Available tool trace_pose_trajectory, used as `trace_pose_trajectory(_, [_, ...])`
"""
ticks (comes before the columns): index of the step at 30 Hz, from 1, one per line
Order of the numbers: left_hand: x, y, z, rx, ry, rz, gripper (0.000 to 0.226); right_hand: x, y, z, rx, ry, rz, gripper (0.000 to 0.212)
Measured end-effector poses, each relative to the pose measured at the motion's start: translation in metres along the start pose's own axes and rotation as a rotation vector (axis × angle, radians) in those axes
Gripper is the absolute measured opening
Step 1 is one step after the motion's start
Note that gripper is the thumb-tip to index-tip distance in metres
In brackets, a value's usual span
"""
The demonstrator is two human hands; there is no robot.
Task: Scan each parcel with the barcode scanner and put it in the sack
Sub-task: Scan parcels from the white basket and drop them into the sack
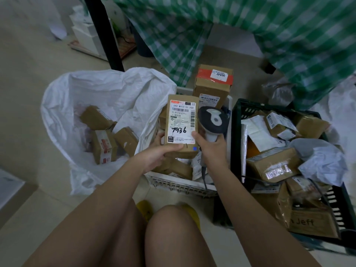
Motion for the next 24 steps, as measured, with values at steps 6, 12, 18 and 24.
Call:
trace_pose_trajectory(6, [-0.020,-0.001,-0.004,0.017,0.004,-0.082,0.062,0.001,-0.001,0.008,-0.025,0.065,0.076,0.036])
trace_pose_trajectory(12, [-0.022,-0.004,-0.002,0.016,-0.023,-0.123,0.057,-0.005,-0.003,0.012,0.026,0.159,0.081,0.028])
trace_pose_trajectory(18, [-0.029,-0.002,-0.003,0.043,-0.026,-0.223,0.054,-0.015,0.016,0.022,0.045,0.332,0.172,0.010])
trace_pose_trajectory(24, [-0.026,0.003,-0.006,0.049,0.010,-0.243,0.058,-0.010,0.036,0.016,0.043,0.401,0.283,0.012])
Point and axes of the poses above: each hand's wrist, its own y-axis away from the middle knuckle, its own x-axis out of the palm, z = x × y, the point moved 9 cm from there along -y, towards the middle knuckle, and after that the axes turned 3 degrees about -y, right-handed, at the moved point
